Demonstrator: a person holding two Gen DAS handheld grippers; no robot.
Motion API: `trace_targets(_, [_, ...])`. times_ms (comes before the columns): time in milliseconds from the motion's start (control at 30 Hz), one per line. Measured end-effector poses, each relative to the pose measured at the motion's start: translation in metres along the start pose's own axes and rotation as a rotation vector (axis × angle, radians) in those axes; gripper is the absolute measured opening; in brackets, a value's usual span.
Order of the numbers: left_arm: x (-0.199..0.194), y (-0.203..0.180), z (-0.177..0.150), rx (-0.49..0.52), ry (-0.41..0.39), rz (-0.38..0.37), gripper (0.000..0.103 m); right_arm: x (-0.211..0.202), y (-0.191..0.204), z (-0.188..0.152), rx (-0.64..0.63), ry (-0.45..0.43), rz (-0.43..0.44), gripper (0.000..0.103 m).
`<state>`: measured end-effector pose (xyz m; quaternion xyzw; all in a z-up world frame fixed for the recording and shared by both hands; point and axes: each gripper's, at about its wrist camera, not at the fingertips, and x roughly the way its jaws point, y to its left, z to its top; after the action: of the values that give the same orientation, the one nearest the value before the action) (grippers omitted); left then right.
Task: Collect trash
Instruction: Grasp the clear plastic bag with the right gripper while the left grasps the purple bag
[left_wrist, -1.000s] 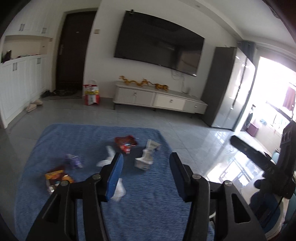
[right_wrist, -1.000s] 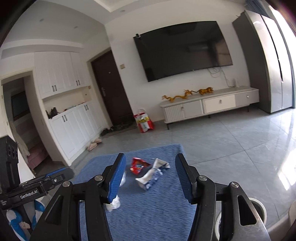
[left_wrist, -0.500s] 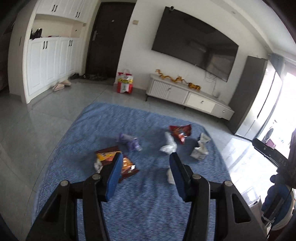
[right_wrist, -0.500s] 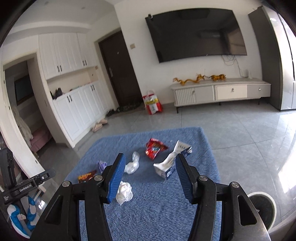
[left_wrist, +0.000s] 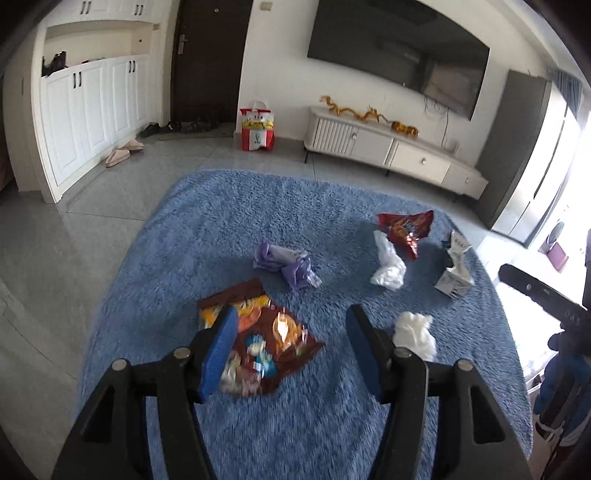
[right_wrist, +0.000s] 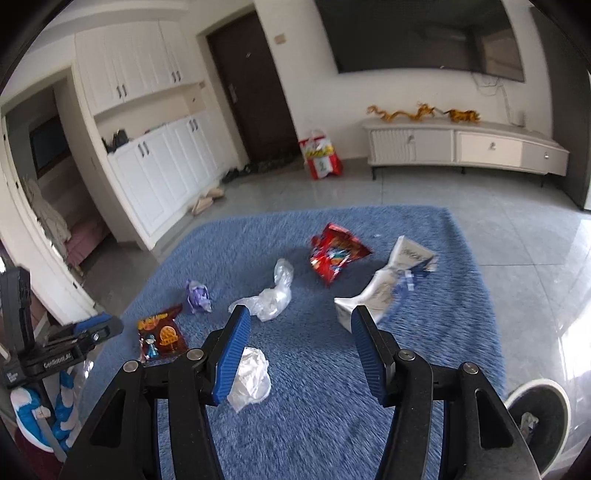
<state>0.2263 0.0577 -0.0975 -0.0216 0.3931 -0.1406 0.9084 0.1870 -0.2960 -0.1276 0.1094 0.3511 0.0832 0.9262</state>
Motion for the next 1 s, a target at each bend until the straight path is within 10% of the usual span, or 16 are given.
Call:
trace_targets(533, [0.132, -0.002, 0.047, -0.075, 0.230, 0.094, 0.060, 0.145, 0.000, 0.014, 0.060, 0.196, 0.104, 0.058])
trace_targets(1000, [0.138, 0.007, 0.044, -0.209, 0.200, -0.006, 0.029, 0.126, 0.006, 0.009, 0.060, 0.146, 0.192, 0.032])
